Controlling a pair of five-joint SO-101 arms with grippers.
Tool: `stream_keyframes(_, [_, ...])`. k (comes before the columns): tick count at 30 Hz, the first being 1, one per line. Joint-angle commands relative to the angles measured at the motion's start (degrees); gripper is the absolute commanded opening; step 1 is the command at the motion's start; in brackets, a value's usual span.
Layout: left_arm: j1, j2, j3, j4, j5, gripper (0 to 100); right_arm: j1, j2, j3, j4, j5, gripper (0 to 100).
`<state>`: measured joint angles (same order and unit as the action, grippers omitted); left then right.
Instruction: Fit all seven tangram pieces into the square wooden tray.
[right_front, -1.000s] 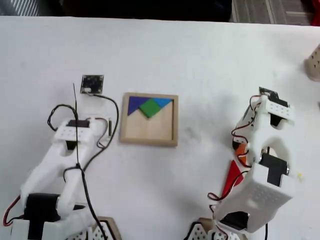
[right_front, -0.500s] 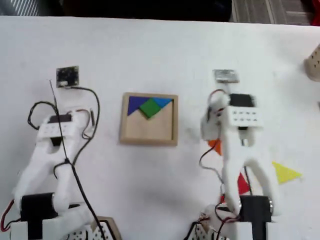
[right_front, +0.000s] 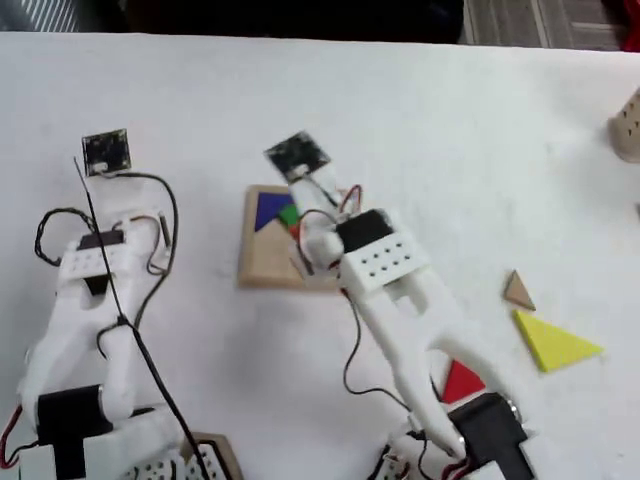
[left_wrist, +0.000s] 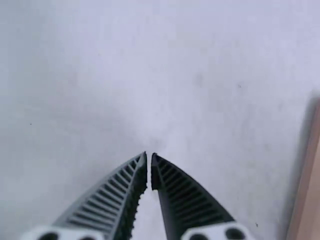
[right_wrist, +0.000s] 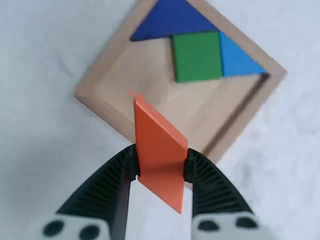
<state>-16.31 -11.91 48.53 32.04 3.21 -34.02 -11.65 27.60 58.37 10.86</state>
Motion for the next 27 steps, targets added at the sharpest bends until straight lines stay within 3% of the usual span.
stream_keyframes(1, [-0.5,0.1,-3.0,-2.1,-0.1,4,-2.7,3.8,-0.8,-5.8,1.3,2.1])
stream_keyframes(4, [-0.5,0.1,-3.0,-2.1,-0.1,4,-2.9,7.9,-0.8,-9.3,1.9,2.1])
stream_keyframes(9, [-0.5,0.1,-3.1,-2.2,-0.1,4,-2.9,10.9,-3.3,-10.0,14.1,1.9])
stream_keyframes(20, [-0.4,0.1,-3.0,-3.2,-0.1,4,-5.0,20.0,-6.7,-14.0,50.5,2.1])
stream_keyframes(24, [-0.4,0.1,-3.0,-3.4,-0.1,4,-5.3,24.0,-8.9,-14.8,52.8,2.6])
stream_keyframes(27, [-0.3,0.1,-3.0,-3.4,-0.1,4,-5.0,25.4,-13.5,-9.0,52.7,11.3])
